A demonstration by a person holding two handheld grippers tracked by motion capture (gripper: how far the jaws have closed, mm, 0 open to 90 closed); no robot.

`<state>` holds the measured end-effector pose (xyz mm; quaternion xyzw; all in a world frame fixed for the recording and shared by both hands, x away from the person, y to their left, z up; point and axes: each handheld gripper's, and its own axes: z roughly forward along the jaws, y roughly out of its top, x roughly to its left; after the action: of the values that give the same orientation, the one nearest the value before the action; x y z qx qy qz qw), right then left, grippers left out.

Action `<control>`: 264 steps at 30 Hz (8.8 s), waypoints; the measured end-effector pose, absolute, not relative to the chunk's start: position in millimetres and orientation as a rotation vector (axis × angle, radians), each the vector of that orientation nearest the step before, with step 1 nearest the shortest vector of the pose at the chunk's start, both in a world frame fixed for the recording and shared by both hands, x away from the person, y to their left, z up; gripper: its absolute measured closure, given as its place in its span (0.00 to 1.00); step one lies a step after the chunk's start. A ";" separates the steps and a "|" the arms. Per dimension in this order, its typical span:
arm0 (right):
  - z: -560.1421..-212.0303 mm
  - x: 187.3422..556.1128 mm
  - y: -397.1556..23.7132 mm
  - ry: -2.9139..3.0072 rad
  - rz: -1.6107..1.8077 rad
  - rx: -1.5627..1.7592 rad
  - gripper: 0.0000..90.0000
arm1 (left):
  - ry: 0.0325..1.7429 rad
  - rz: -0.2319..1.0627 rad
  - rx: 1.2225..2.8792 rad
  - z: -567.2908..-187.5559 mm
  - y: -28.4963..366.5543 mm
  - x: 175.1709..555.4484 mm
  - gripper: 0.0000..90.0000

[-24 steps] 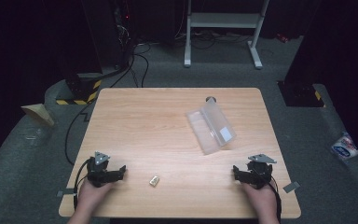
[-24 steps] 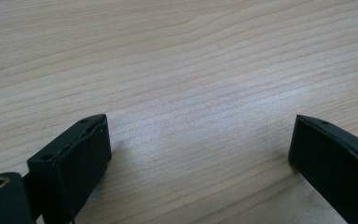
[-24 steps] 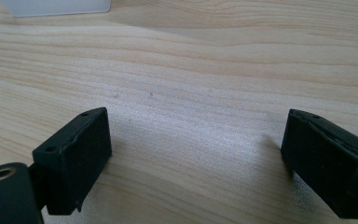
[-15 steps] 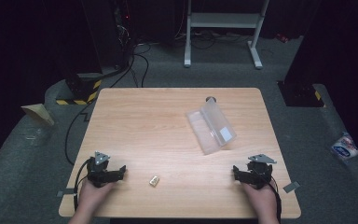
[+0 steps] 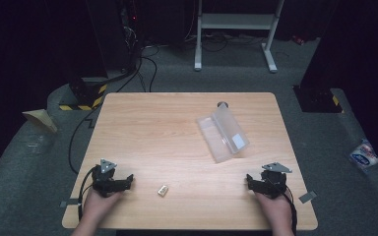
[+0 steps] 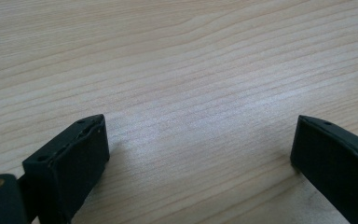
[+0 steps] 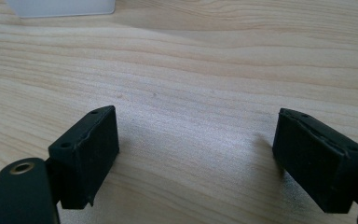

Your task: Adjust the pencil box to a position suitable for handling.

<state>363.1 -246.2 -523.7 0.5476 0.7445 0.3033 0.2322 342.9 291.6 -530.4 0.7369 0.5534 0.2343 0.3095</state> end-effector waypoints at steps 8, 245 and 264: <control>-519.3 358.2 -246.6 2.032 0.881 1.493 0.24 | 1.448 0.620 1.972 -530.1 292.2 343.9 0.03; -512.4 400.0 -150.3 2.176 0.939 1.357 0.86 | 1.421 0.605 1.976 -530.4 289.9 345.0 0.04; -514.1 399.2 -150.6 2.163 0.938 1.350 0.86 | 1.422 0.605 1.976 -530.4 289.8 344.9 0.04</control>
<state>399.2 -150.6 -514.1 0.4857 0.7782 0.3375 0.2109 344.9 289.8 -530.4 0.7485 0.5388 0.2294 0.3112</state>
